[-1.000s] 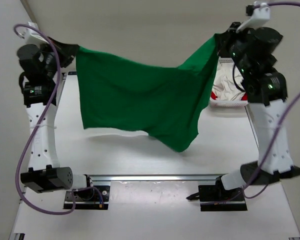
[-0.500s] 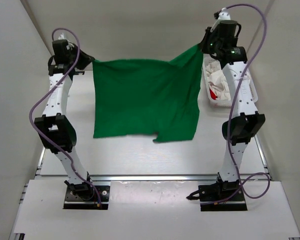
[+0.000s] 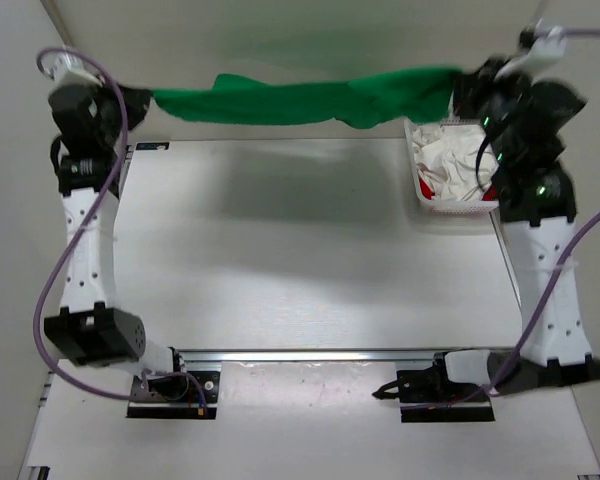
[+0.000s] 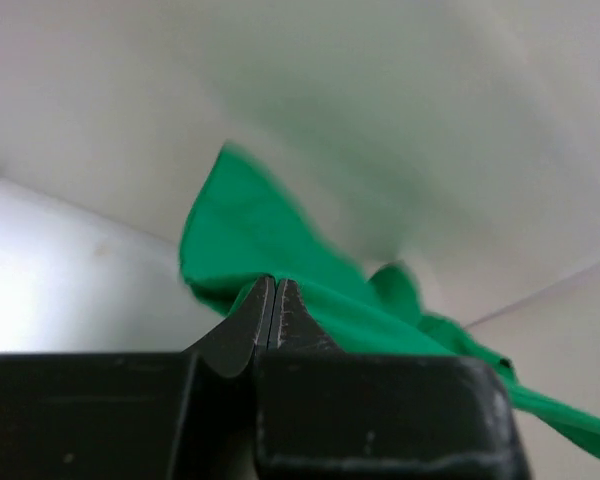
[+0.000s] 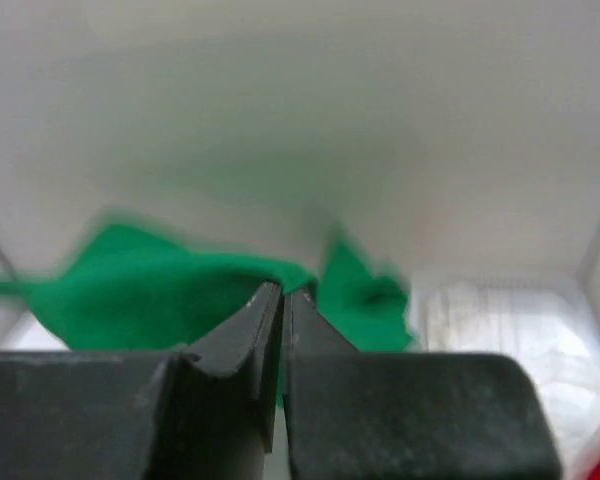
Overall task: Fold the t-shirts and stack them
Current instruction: Flatten out the tshirt, then grap the side of the flattened tshirt closest away from the robot with both arms, then fold the flattened tshirt in 1/3 of the way
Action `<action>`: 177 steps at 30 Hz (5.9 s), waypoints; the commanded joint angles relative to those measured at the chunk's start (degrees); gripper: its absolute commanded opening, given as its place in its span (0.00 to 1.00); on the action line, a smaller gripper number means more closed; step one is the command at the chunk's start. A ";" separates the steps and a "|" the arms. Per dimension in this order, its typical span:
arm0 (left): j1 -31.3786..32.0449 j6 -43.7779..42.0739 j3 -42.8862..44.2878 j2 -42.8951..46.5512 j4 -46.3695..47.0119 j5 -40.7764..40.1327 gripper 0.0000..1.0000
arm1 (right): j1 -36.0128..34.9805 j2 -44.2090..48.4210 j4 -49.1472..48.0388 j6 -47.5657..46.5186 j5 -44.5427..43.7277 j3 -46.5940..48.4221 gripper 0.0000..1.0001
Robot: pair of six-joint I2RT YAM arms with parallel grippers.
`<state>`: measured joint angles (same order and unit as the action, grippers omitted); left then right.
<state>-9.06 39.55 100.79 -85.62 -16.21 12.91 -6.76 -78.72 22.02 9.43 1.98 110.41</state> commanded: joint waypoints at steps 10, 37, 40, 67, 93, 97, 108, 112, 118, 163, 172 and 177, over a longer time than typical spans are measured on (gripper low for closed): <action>-4.17 -4.67 -58.91 21.28 4.60 -9.59 0.00 | -3.50 21.58 -1.37 9.02 -0.92 -68.36 0.00; -5.26 -1.33 -69.42 20.08 4.33 -2.27 0.00 | -0.54 11.95 7.43 8.42 9.89 -62.17 0.00; -3.78 0.78 -68.01 16.11 6.10 -3.23 0.00 | 0.00 6.67 5.58 8.32 9.89 -58.57 0.00; -3.77 5.54 -59.22 0.55 14.62 -4.47 0.14 | 2.11 -22.97 -0.57 11.92 8.74 -36.76 0.00; -1.66 2.37 -76.62 19.36 5.92 -1.13 0.58 | 5.71 21.41 -21.67 26.17 2.96 -91.25 0.23; -1.93 3.60 -77.24 16.28 9.16 -0.26 0.48 | 5.18 18.70 -24.64 25.90 1.98 -91.43 0.30; -1.75 5.63 -75.66 9.95 13.04 -1.39 0.03 | 6.15 9.37 -30.98 26.69 3.83 -88.79 0.09; -2.72 4.49 -73.64 10.92 12.26 -2.53 0.00 | 5.62 10.24 -29.33 26.60 2.68 -88.09 0.00; -2.98 1.15 -73.20 13.64 7.17 -6.22 0.00 | 5.89 14.19 -22.56 26.69 0.75 -90.36 0.00; 32.80 2.63 -72.92 8.01 18.40 -3.07 0.29 | -13.71 -6.26 -23.42 22.12 7.17 -71.47 0.00; 33.85 2.55 -75.30 9.07 19.20 -2.36 0.30 | -14.24 -7.14 -23.78 23.61 7.42 -71.04 0.00; 33.32 2.37 -75.39 9.16 18.85 -2.79 0.30 | -14.15 -10.75 -24.83 23.17 7.69 -67.44 0.00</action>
<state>24.38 42.04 26.50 -78.17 2.22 9.52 -20.60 -87.94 0.71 32.23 9.76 39.33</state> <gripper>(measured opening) 0.293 0.006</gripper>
